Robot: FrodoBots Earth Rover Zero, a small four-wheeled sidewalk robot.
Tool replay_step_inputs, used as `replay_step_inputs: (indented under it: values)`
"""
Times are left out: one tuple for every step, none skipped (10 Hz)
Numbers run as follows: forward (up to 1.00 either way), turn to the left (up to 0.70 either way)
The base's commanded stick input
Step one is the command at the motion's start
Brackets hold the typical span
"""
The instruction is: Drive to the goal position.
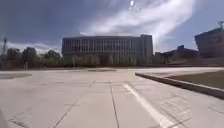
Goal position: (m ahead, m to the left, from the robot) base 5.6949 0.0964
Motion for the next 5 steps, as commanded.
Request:
replay_step_inputs:
  values:
    - [0.70, 0.00]
    - [0.70, 0.00]
    - [0.70, 0.00]
    - [0.70, 0.00]
    - [0.70, 0.00]
